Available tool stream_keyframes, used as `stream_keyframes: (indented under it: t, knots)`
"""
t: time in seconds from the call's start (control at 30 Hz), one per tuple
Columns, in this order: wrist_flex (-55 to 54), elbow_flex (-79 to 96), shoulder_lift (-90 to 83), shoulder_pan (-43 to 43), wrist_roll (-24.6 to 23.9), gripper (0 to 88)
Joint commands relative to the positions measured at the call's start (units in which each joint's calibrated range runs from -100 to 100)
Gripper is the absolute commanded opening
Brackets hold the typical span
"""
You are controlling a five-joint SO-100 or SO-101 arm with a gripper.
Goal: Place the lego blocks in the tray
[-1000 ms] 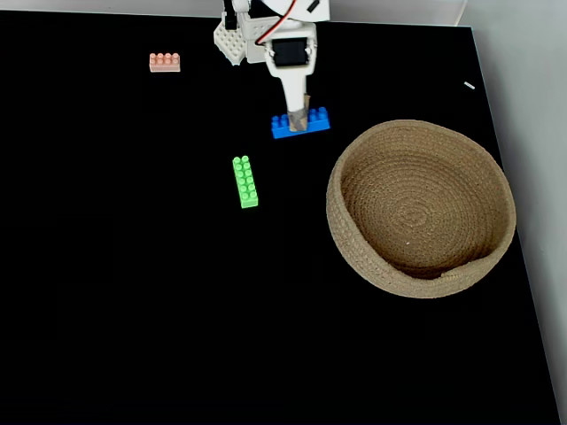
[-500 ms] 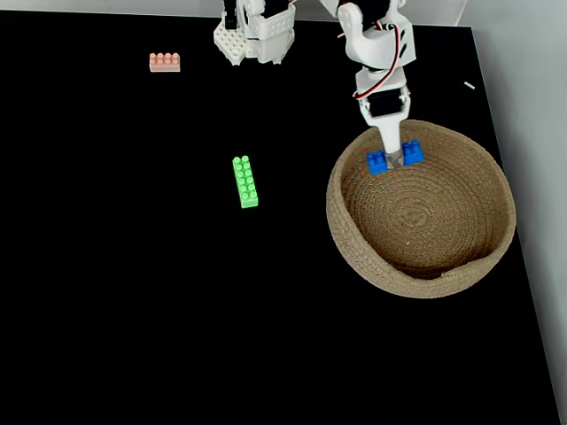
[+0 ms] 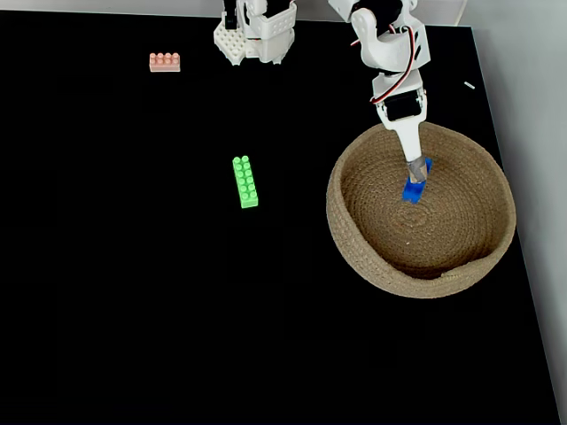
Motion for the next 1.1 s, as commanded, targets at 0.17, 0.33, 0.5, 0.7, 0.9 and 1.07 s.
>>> stream_keyframes:
  t: [0.17,0.33,0.5,0.7,0.9,1.07]
  knots:
    - [4.26,-1.27,-6.73,4.83,-0.63,33.9]
    - [16.09,-5.10,-8.37,10.52,4.10,32.4]
    - [22.67,-5.83,-11.29,20.99,6.98,33.1]
    - [29.75,-4.64,-12.32,30.39,1.90,39.0]
    - [30.92,-0.18,-13.35,35.25,-6.89,42.0]
    - [30.17,7.76,-15.50,36.73,-12.94,37.2]
